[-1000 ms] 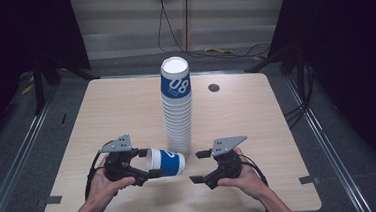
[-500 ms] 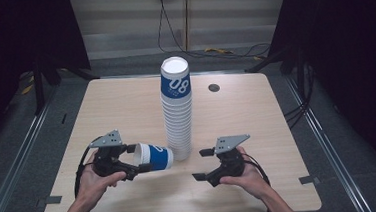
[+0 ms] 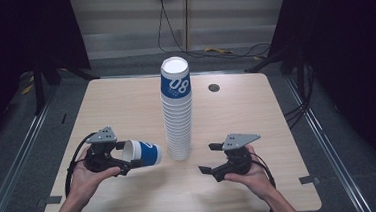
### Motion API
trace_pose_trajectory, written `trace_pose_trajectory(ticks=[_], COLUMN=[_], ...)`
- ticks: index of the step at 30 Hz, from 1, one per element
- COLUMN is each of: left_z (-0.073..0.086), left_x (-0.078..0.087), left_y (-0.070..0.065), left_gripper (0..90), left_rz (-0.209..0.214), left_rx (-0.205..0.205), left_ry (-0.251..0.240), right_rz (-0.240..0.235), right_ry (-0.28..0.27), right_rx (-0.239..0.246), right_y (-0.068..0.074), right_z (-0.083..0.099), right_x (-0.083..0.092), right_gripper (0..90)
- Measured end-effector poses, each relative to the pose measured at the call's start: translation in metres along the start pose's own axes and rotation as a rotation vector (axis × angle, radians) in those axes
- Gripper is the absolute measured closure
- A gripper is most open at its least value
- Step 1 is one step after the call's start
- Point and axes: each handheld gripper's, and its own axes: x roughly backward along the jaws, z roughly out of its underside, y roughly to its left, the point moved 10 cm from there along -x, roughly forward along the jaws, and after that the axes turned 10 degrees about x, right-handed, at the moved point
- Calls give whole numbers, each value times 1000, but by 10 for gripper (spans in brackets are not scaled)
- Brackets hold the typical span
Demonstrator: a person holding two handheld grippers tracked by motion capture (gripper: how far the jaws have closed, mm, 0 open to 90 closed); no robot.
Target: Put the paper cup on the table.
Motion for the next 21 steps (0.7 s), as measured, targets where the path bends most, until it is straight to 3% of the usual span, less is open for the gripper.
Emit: trace_pose_trajectory(ticks=[7, 21], left_z=[-2, -16], left_x=[0, -5], left_y=[14, 34], left_gripper=[169, 166], left_rz=[-73, -154], left_rx=[-21, -28], left_ry=[52, 137], right_rz=[23, 9], right_ry=[-6, -1], right_rx=[-26, -34], right_y=[-5, -6], right_z=[6, 11], right_x=[8, 5], right_gripper=[143, 156])
